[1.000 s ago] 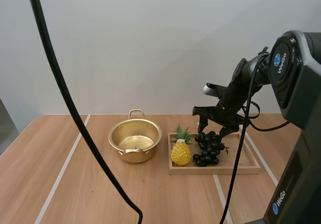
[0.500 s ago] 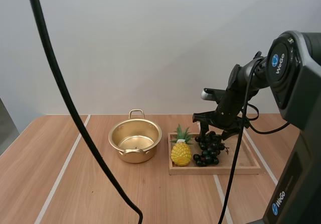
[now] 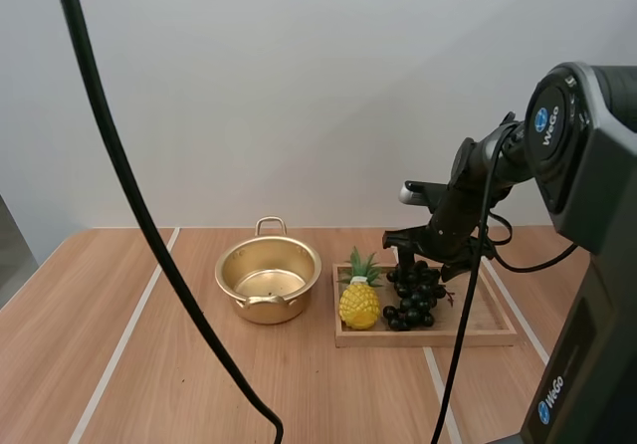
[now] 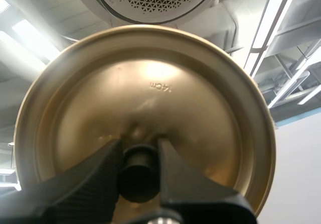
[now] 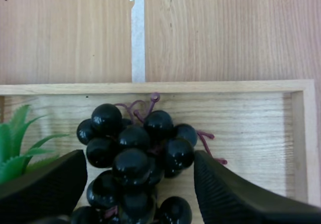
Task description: Open the pot, put the grape inside, and close it
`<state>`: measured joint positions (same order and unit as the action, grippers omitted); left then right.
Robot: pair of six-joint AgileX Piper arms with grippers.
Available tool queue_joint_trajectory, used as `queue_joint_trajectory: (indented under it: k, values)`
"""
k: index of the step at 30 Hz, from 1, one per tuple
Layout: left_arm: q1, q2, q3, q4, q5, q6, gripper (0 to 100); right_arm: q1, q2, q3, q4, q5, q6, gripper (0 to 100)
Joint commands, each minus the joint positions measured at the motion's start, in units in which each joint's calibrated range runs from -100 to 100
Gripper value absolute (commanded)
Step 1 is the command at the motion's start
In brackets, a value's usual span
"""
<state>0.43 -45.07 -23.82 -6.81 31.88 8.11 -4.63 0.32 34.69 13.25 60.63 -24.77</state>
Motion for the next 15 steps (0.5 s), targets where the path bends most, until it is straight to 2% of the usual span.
queue_joint_trajectory:
  k: [1, 7, 15]
  values:
    - [0.06, 0.0, -0.2, -0.7, 0.1, -0.5, 0, 0.0, 1.0, 0.4, 0.1, -0.7, -0.1, 100]
    - [0.06, 0.0, -0.2, -0.7, 0.1, -0.5, 0, 0.0, 2.9, 0.4, 0.1, -2.5, -0.1, 100]
    - [0.06, 0.0, -0.2, -0.7, 0.1, -0.5, 0, 2.0, 4.3, 0.4, -1.2, -2.5, -0.1, 100]
